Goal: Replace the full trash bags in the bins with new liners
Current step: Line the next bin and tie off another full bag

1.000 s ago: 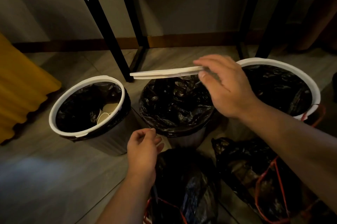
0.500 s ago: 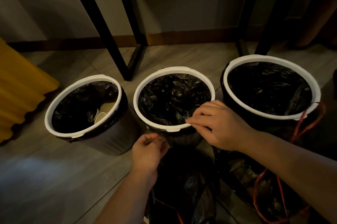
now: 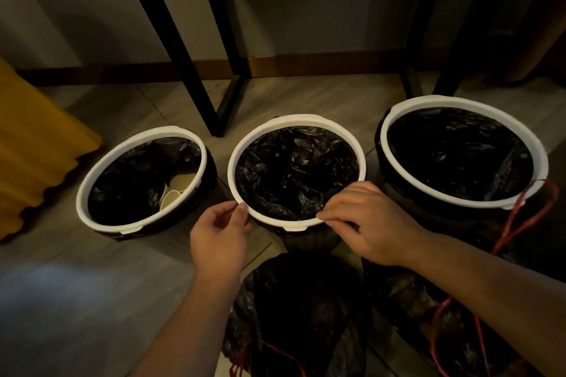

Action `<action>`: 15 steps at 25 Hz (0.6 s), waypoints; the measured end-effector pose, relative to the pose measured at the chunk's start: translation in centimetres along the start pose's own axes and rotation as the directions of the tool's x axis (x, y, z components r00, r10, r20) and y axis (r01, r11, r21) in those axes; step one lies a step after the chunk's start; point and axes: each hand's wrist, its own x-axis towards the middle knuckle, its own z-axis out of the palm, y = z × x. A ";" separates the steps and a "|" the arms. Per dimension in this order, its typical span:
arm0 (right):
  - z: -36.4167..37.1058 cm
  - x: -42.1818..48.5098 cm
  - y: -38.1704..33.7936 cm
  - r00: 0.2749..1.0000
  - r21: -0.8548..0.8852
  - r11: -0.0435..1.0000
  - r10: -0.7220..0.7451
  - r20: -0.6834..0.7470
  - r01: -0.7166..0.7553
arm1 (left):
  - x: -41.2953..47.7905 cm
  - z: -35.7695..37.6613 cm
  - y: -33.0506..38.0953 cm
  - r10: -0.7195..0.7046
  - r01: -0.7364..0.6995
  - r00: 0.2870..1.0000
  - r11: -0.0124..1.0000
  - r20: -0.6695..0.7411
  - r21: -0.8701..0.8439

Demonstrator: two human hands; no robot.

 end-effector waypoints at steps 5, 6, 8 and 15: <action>0.5 -0.3 0.0 0.997 0.117 0.991 0.071 -0.006 -0.070 | 0.1 0.4 -0.6 0.009 -0.009 1.000 0.999 -0.005 -0.033; 0.5 -0.3 0.1 0.997 0.139 0.987 0.080 -0.006 -0.079 | 0.1 0.5 -0.6 0.007 -0.007 1.000 0.999 -0.006 -0.040; 0.5 -0.1 -0.1 0.995 0.179 0.979 0.104 -0.008 -0.101 | 0.3 0.6 -0.5 0.002 -0.003 1.000 0.999 -0.012 -0.040; -1.3 2.6 -1.5 0.972 0.277 0.933 0.236 0.010 -0.230 | 1.5 0.3 1.4 0.097 -0.091 0.995 0.959 -0.009 0.269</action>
